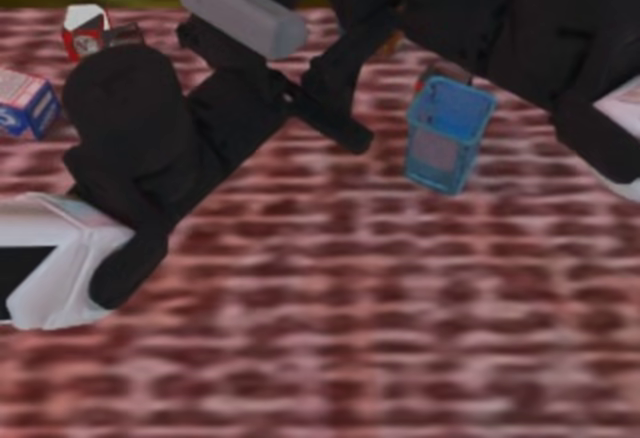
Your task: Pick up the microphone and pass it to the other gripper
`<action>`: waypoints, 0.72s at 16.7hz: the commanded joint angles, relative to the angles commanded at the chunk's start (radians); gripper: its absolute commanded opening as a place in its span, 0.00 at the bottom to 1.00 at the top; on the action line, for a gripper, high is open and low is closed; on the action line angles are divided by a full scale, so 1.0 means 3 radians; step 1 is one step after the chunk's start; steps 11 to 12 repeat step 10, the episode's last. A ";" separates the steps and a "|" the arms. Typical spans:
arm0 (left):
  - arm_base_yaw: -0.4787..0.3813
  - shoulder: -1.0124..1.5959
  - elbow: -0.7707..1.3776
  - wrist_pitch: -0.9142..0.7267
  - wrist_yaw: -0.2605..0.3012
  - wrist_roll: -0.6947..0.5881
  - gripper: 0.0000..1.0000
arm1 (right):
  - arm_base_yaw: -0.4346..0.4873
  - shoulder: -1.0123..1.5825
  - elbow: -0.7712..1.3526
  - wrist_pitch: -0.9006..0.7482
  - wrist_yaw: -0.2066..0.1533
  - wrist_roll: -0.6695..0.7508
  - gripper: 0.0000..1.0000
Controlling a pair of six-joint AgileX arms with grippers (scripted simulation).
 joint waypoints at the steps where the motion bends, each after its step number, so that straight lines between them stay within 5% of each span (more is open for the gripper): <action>1: 0.0013 -0.0046 -0.0046 -0.0004 0.0008 0.0000 1.00 | -0.0021 -0.0019 -0.0021 -0.0002 -0.0025 0.0005 0.00; 8: 0.0195 -0.0819 -0.0812 -0.0010 0.0114 -0.0013 1.00 | -0.0358 -0.0320 -0.0311 0.0001 -0.0393 -0.0001 0.00; 12: 0.0207 -0.0870 -0.0863 -0.0006 0.0126 -0.0015 1.00 | -0.0383 -0.0340 -0.0334 0.0000 -0.0421 -0.0006 0.00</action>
